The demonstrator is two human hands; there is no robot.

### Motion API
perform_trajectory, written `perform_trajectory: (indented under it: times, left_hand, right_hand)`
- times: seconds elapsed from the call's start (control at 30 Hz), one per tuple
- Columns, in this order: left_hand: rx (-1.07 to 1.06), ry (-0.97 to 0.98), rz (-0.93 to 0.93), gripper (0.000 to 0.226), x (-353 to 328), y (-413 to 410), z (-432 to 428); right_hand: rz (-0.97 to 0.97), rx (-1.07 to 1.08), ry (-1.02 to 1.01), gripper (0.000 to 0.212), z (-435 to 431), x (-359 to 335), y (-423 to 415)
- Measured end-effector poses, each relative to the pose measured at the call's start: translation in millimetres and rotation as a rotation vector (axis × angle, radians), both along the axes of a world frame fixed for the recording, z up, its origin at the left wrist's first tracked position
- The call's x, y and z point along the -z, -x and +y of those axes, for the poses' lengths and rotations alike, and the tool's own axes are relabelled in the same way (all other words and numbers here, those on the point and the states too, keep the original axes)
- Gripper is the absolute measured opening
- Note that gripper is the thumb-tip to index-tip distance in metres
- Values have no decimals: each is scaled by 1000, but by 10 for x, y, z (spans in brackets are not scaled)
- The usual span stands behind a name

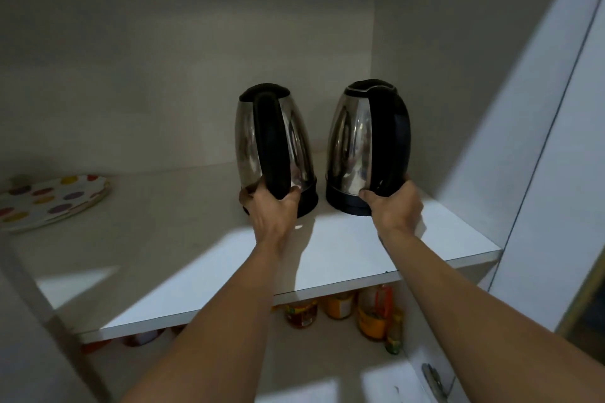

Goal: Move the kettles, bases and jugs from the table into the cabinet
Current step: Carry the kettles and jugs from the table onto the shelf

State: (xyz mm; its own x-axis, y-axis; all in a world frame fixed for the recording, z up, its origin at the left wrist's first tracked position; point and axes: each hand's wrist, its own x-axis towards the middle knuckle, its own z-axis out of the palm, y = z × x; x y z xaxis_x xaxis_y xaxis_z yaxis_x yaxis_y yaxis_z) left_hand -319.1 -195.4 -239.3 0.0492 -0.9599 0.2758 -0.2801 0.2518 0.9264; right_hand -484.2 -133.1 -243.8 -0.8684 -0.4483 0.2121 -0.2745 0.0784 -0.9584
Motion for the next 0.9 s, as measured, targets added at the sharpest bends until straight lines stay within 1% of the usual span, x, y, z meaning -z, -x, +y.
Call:
perform_trajectory:
  times: [0.13, 0.2, 0.3, 0.43, 0.53, 0.7, 0.8, 0.9]
  left_hand:
    - [-14, 58, -14, 48, 53, 117, -194]
    - [-20, 45, -3, 48, 62, 202, -310]
    - [-33, 32, 19, 49, 58, 304, -510]
    - [-59, 55, 74, 43, 69, 451, -804]
    - [-103, 98, 99, 47, 53, 617, -917]
    - [-190, 122, 76, 51, 66, 863, -1096]
    - [-254, 107, 14, 55, 73, 964, -1197]
    - [-249, 81, -44, 59, 58, 978, -1229]
  right_hand:
    - [4, 5, 14, 60, -175, -28, 44]
    - [12, -8, 10, 62, -306, -16, 97]
    - [36, -61, 27, 68, -522, -17, 197]
    - [59, -133, 1, 70, -820, -57, 405]
    - [87, -181, 6, 72, -1035, -48, 540]
    - [81, -191, -31, 73, -1315, -23, 667]
    - [103, -190, -42, 76, -1418, 13, 714]
    - [93, -213, -90, 79, -1464, 20, 757]
